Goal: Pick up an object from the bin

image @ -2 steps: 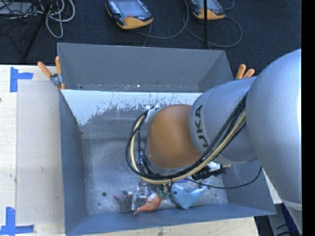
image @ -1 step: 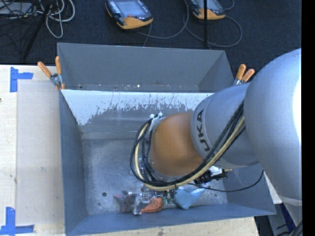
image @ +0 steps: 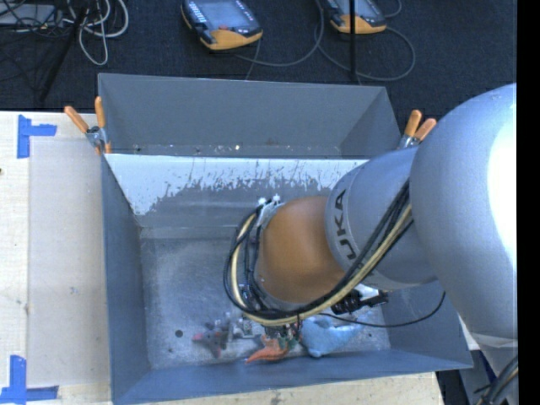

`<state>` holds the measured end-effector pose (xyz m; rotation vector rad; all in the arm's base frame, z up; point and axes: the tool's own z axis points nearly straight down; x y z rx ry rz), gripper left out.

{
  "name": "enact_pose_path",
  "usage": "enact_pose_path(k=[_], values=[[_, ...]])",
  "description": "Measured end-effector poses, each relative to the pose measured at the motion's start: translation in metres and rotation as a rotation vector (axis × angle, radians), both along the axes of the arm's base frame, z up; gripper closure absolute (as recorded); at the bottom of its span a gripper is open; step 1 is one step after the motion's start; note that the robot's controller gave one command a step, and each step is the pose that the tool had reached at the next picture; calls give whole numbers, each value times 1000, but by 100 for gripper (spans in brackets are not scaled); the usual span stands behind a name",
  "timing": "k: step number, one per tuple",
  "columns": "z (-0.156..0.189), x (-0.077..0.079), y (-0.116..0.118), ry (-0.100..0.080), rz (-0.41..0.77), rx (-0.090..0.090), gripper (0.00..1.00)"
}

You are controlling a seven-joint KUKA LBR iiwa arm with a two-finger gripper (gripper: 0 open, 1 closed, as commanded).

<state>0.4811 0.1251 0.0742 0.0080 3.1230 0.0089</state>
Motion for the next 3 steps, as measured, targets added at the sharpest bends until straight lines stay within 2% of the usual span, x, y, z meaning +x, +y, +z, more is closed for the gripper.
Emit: enact_pose_path(k=[1, 2, 3], values=[[0, 0, 0, 0, 0, 0, 100], [5, 0, 2, 18, 177, -8, 100], [219, -7, 26, 22, -51, -6, 100]])
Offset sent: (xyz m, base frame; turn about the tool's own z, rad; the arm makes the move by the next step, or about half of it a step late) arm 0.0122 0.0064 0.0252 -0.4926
